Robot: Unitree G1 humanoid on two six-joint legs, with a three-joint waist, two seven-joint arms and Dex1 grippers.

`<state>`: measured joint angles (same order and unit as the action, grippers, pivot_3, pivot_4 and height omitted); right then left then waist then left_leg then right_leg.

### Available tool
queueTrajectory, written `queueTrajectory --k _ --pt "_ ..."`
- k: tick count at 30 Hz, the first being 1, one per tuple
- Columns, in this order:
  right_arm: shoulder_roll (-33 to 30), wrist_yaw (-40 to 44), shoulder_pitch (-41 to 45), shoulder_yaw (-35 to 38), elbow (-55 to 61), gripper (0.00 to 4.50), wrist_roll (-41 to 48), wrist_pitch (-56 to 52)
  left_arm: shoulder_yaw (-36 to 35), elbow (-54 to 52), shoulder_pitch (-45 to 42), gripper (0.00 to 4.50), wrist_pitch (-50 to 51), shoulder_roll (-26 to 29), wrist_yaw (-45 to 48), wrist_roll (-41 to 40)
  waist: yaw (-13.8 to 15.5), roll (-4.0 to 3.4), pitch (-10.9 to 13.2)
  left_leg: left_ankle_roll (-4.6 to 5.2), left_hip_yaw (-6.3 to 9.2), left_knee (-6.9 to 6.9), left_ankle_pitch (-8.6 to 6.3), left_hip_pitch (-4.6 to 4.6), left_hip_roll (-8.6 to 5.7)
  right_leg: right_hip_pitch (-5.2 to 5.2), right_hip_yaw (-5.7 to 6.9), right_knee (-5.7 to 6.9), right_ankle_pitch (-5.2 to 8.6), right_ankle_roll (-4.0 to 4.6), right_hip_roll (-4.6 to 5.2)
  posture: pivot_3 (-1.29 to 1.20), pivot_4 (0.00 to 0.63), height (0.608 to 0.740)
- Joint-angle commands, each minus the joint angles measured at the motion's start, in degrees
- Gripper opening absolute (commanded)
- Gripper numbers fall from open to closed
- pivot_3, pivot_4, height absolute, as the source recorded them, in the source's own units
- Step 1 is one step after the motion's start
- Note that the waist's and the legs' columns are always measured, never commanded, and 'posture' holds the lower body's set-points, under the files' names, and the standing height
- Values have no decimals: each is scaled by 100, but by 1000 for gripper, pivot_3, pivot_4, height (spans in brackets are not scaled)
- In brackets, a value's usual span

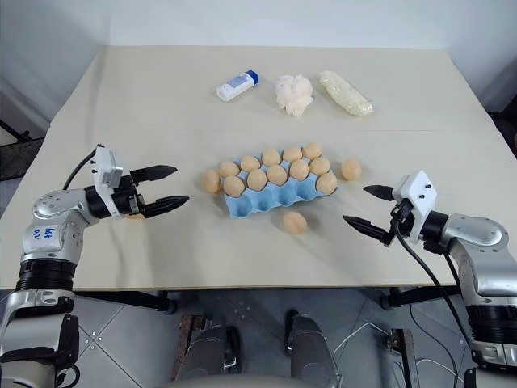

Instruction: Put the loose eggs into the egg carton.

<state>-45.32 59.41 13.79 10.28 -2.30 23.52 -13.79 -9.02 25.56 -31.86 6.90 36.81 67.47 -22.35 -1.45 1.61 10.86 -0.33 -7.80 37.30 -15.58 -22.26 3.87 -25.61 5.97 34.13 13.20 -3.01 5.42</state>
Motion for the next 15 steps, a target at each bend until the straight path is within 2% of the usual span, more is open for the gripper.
queueTrajectory --k 1,12,15 --pt "-5 -28 88 212 122 4500 105 88 -167 -143 -67 4493 -167 -14 -69 -102 1 0 0 0 0 0 0 0 0 0 0 0 0 0 0 0 150 740" --pt "31 -374 -119 319 478 4500 145 -142 -126 -80 -193 4493 -140 6 -410 -21 5 0 0 0 1 -1 0 0 0 0 0 2 0 0 0 0 150 740" --pt "42 -717 -661 533 1449 4500 426 -757 -61 -22 -207 4493 -179 67 -367 47 10 0 0 0 1 0 0 0 0 0 0 2 0 0 0 0 150 740"
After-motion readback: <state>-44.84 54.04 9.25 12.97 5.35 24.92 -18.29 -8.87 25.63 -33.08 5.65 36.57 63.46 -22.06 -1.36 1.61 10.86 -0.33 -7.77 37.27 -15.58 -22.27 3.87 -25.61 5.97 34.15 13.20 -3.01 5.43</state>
